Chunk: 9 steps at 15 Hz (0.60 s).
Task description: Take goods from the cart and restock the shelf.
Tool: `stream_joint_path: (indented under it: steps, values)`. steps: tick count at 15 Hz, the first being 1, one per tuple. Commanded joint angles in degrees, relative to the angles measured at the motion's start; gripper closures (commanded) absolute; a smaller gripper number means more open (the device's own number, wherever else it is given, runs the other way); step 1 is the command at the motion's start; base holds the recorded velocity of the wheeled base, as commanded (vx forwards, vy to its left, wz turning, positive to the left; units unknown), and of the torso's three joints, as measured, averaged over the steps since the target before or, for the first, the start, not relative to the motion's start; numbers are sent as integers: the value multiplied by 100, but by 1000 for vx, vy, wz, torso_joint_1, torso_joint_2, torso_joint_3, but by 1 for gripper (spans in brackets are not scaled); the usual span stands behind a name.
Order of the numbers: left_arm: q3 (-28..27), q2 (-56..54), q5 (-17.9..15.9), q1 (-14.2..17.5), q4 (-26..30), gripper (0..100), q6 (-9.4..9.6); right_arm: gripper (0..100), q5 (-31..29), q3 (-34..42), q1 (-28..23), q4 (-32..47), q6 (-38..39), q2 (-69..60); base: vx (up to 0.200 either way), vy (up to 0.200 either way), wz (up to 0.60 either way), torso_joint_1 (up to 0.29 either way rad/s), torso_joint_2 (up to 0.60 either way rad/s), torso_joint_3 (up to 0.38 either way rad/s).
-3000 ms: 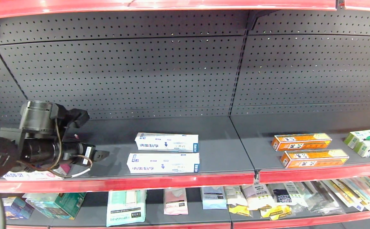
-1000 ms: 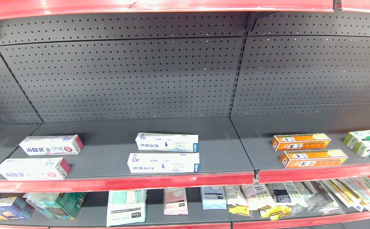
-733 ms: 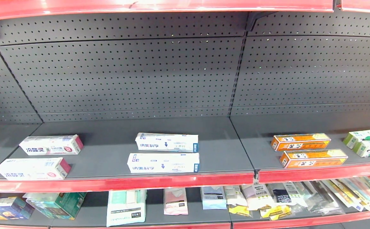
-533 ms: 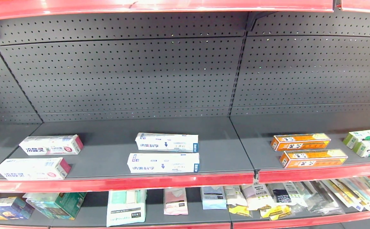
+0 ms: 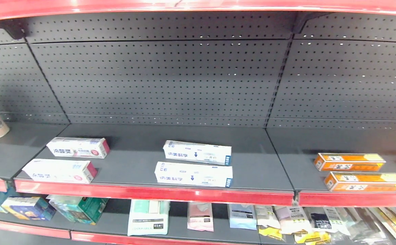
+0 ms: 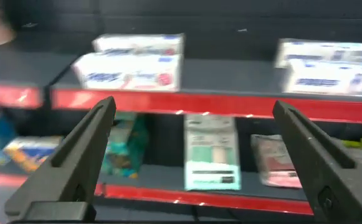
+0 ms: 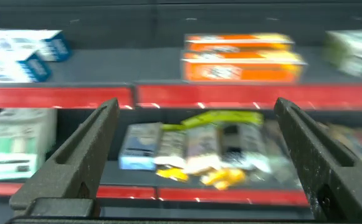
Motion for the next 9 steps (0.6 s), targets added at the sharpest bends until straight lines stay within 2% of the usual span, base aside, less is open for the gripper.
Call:
stream_joint_path:
  steps: [1,9]
  values:
    - [2,11,1,2,-4,0,0,0,1,0,4,1,-2,7,0,0,600,17,7,-2]
    - [2,11,-7,2,-4,0,8,0,-61,0,4,1,-11,7,0,0,0,0,0,0]
